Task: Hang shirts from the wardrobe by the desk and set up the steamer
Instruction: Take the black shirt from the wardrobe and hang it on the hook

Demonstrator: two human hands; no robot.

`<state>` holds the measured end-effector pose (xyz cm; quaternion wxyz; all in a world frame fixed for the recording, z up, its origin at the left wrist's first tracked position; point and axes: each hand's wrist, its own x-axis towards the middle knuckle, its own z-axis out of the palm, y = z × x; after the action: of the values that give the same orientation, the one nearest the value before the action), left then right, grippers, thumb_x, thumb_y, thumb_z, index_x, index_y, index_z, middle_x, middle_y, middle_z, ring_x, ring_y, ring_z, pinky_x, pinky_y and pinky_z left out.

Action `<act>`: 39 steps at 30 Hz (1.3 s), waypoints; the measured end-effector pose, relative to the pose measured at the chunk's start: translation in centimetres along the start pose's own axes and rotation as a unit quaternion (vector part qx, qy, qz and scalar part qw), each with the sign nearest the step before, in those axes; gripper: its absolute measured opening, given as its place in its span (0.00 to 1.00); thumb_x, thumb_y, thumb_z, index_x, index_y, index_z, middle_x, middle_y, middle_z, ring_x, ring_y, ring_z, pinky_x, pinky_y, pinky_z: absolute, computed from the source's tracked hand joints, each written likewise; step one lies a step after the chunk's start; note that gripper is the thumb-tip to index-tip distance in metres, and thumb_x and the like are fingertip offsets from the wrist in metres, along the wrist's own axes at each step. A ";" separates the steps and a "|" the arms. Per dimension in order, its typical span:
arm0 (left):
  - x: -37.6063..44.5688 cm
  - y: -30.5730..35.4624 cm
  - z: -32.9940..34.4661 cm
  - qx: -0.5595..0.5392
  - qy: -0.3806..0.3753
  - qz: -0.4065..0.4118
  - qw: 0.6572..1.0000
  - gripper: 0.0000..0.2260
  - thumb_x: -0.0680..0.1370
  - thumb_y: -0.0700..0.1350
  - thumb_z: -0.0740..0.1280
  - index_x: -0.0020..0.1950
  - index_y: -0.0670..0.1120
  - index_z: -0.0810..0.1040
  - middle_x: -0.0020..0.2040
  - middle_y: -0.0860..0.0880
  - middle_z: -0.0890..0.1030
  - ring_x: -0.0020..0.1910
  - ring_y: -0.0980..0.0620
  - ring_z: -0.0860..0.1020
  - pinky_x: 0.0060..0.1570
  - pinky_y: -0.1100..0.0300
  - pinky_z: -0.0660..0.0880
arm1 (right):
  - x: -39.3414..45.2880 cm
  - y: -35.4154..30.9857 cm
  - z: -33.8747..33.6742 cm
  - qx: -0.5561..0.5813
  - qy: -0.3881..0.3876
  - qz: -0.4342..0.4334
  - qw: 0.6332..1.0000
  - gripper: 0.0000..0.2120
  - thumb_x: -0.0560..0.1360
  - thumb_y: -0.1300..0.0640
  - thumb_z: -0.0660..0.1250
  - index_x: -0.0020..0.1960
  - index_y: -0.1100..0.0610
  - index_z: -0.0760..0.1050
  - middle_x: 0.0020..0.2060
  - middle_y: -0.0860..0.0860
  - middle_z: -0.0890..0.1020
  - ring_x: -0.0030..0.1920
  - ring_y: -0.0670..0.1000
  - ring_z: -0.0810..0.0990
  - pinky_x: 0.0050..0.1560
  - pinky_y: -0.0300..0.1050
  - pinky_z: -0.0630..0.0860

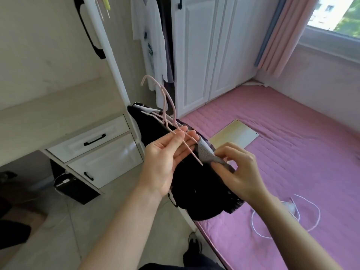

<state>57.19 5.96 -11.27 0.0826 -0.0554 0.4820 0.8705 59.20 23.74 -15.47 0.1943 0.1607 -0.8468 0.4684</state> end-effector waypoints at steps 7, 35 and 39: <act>-7.3 1.4 -0.5 -0.007 -0.021 0.023 0.999 0.12 0.70 0.40 0.67 0.52 0.40 0.81 0.47 0.42 0.85 0.48 0.47 0.84 0.48 0.59 0.80 | -4.1 -5.0 -1.4 0.003 -0.005 -0.056 0.998 0.04 0.67 0.70 0.68 0.38 0.63 0.78 0.36 0.53 0.78 0.37 0.56 0.77 0.37 0.46 0.73; -16.7 6.1 -7.4 0.151 0.249 0.228 0.929 0.07 0.77 0.43 0.68 0.43 0.51 0.85 0.47 0.52 0.86 0.50 0.56 0.81 0.48 0.58 0.75 | -1.2 -16.6 6.9 -0.107 -0.214 -0.114 0.964 0.09 0.77 0.42 0.61 0.48 0.46 0.71 0.37 0.42 0.75 0.36 0.43 0.74 0.34 0.41 0.70; -17.2 6.3 -8.1 0.172 0.266 0.232 0.920 0.08 0.78 0.42 0.67 0.47 0.52 0.85 0.48 0.53 0.86 0.43 0.56 0.80 0.45 0.59 0.75 | -0.4 -15.8 8.1 -0.058 -0.279 -0.114 0.952 0.13 0.78 0.45 0.60 0.36 0.43 0.63 0.32 0.43 0.70 0.33 0.45 0.70 0.33 0.39 0.66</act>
<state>72.93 -5.70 -7.31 -0.2447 -0.1561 0.6277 0.7223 65.27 8.81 -8.05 0.0119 0.3688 -0.8691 0.3294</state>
